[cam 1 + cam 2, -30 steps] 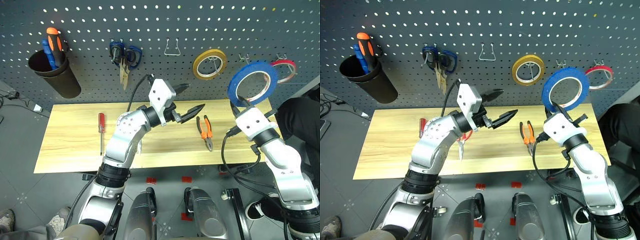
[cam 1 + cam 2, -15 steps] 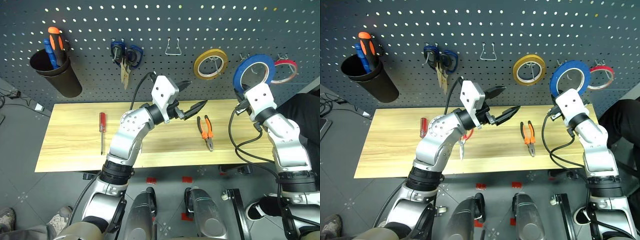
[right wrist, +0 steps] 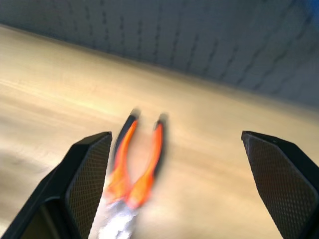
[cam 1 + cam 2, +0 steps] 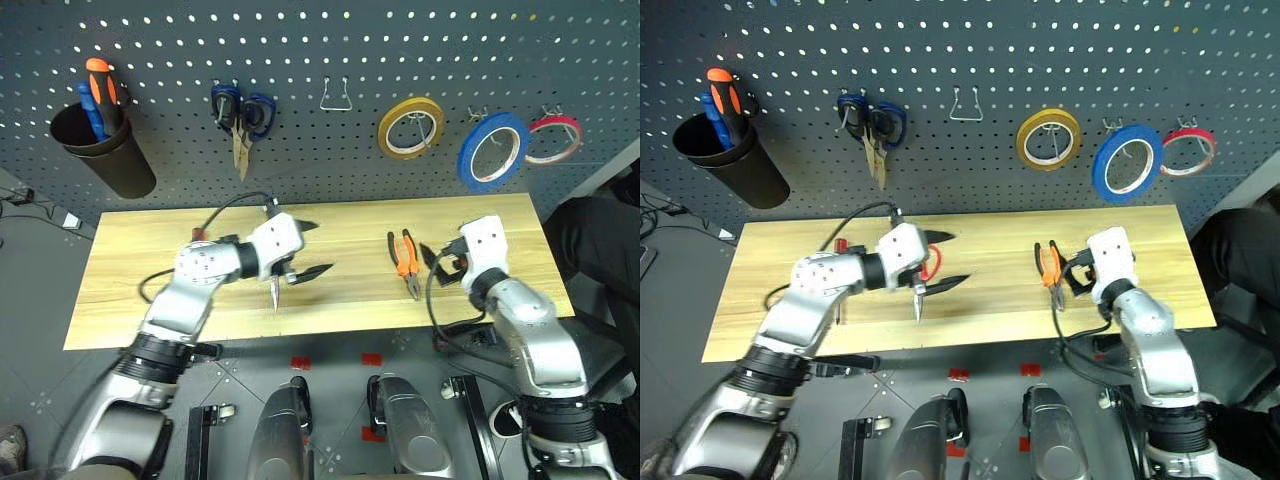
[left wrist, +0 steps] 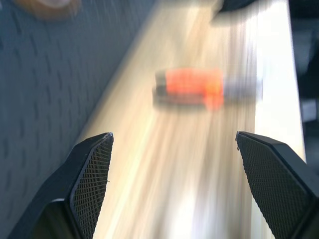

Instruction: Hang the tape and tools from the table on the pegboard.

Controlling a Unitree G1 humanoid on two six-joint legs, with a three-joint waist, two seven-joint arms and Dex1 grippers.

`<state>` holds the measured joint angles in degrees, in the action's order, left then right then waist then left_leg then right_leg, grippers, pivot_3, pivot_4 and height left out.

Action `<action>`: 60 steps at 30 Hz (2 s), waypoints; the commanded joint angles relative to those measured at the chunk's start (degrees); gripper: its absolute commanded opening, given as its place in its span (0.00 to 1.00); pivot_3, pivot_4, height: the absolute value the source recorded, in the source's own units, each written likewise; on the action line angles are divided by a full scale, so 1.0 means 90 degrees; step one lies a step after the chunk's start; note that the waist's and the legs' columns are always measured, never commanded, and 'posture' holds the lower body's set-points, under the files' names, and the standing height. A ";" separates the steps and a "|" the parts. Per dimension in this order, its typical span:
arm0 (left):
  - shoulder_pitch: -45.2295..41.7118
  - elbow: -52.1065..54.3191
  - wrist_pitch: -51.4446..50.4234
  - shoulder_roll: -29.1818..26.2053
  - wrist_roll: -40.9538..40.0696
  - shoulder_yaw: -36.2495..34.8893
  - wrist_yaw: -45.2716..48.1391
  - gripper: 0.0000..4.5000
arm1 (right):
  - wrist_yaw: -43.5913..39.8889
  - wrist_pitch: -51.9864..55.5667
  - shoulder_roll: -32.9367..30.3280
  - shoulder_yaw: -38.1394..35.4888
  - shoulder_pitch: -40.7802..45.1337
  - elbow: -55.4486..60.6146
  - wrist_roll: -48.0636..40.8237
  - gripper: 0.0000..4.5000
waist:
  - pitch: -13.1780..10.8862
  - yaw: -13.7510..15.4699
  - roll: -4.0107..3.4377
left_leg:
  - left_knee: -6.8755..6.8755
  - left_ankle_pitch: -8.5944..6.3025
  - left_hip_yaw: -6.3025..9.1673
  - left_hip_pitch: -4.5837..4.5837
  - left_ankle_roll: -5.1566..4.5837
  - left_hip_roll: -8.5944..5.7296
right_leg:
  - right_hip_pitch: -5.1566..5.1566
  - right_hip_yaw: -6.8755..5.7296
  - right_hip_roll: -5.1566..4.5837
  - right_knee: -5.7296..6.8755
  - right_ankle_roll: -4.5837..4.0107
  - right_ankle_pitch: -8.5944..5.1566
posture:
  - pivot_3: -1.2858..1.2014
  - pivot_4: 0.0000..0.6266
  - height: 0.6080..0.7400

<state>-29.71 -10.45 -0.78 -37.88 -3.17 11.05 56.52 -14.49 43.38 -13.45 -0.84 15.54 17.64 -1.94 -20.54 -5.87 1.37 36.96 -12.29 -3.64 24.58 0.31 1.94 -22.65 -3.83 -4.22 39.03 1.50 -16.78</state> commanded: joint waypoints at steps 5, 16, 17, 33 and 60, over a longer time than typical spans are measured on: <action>-0.0295 -0.0750 0.0547 -0.0302 0.0382 0.0154 0.0552 0.92 | 0.0864 0.1911 0.0697 0.0145 0.0955 -0.0772 0.0154 0.99 | 0.0004 0.0087 0.0006 | 0.0005 0.0001 -0.0001 0.0020 -0.0004 -0.0010 | -0.0015 -0.0001 -0.0008 -0.0003 -0.0002 0.0001 | 0.41 0.53 1.00; -0.0431 -0.0792 0.0528 -0.0087 0.0435 0.0154 0.0633 0.92 | 0.1150 0.1084 0.0933 0.0226 0.1965 -0.3066 0.0207 0.99 | 0.0005 -0.0009 0.0008 | 0.0003 0.0002 -0.0034 0.0058 -0.0007 -0.0004 | -0.0071 0.0003 -0.0005 0.0001 -0.0002 0.0001 | 0.41 0.53 1.00; -0.0436 -0.0787 0.0519 -0.0079 0.0434 0.0152 0.0632 0.92 | 0.1127 0.0980 0.0912 0.0246 0.2064 -0.3270 0.0211 0.99 | 0.0005 -0.0033 0.0008 | 0.0003 0.0002 -0.0034 0.0057 -0.0007 -0.0003 | -0.0071 0.0002 -0.0004 0.0002 -0.0002 0.0001 | 0.41 0.53 1.00; -0.0101 -0.0464 -0.0029 0.0188 -0.0204 -0.0472 0.0265 0.92 | 0.0663 0.0349 0.0538 0.0504 0.2552 -0.4014 0.0254 0.61 | 0.0007 -0.0071 0.0009 | 0.0006 0.0002 -0.0044 0.0056 -0.0009 -0.0001 | -0.0073 0.0008 -0.0004 0.0006 -0.0003 0.0003 | 0.42 0.51 1.00; 0.0811 0.2689 -0.1964 0.1529 -0.1198 -0.2137 -0.3420 0.92 | 0.1542 -0.5209 0.1657 0.1339 0.5067 -0.3180 0.1124 0.61 | 0.0017 0.0069 0.0028 | 0.0013 0.0007 -0.0039 0.0044 -0.0003 0.0009 | -0.0073 0.0009 0.0006 0.0037 -0.0007 0.0008 | 0.46 0.51 1.00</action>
<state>-22.07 13.14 -18.47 -23.55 -14.33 -8.45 26.11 -1.88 1.72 0.98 12.52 58.59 -9.02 7.95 -20.38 -5.25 1.63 37.07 -12.22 -4.01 24.98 0.28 2.03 -23.31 -3.75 -4.17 39.32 1.43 -16.70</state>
